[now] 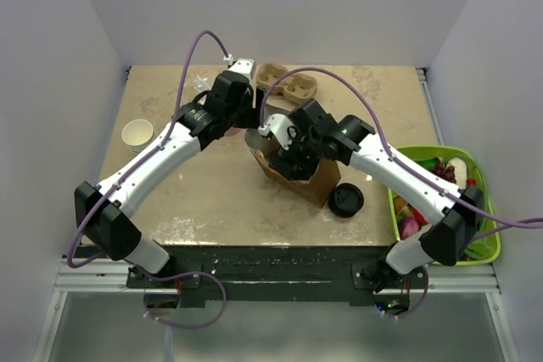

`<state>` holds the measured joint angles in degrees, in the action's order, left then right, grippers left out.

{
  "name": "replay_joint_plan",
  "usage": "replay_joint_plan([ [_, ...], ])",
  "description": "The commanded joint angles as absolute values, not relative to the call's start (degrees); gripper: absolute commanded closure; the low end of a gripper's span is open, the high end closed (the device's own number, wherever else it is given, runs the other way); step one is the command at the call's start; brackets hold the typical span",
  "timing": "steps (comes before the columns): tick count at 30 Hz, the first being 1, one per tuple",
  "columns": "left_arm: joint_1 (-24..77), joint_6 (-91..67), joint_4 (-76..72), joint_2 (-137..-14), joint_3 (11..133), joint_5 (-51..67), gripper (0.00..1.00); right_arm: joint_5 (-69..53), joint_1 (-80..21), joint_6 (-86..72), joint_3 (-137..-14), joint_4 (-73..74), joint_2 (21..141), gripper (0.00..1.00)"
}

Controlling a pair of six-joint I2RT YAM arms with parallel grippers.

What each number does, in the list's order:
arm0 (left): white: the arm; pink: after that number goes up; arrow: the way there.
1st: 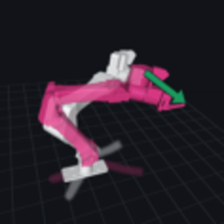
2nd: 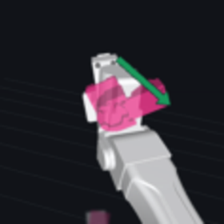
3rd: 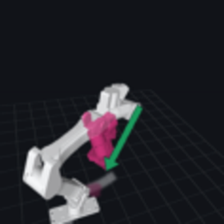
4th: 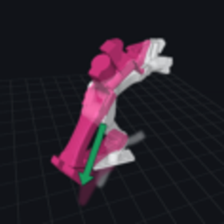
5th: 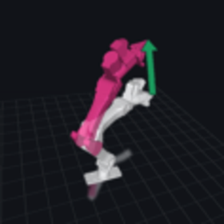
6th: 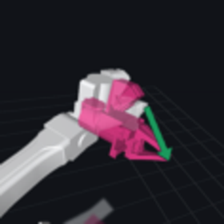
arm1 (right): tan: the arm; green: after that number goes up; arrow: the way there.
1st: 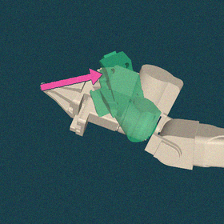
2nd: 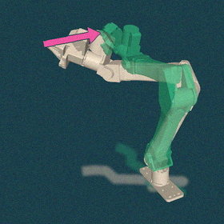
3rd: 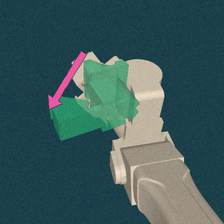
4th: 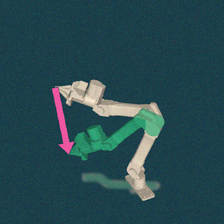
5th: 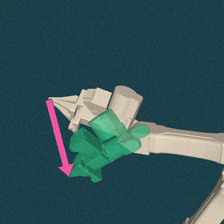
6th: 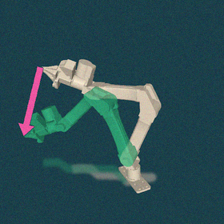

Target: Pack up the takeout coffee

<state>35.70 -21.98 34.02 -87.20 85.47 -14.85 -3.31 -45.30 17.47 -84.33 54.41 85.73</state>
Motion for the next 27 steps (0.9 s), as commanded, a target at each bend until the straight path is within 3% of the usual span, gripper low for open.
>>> replay_joint_plan([
  [1,35.6,-22.9,33.7,-87.3,86.8,-17.0,0.26,-6.3,-45.3,16.9,-87.3,54.2,82.3,0.02],
  [27,35.6,-23.6,33.7,-87.1,86.7,-15.7,0.27,-7.5,-45.3,16.5,-81.8,47.6,76.1,0.02],
])
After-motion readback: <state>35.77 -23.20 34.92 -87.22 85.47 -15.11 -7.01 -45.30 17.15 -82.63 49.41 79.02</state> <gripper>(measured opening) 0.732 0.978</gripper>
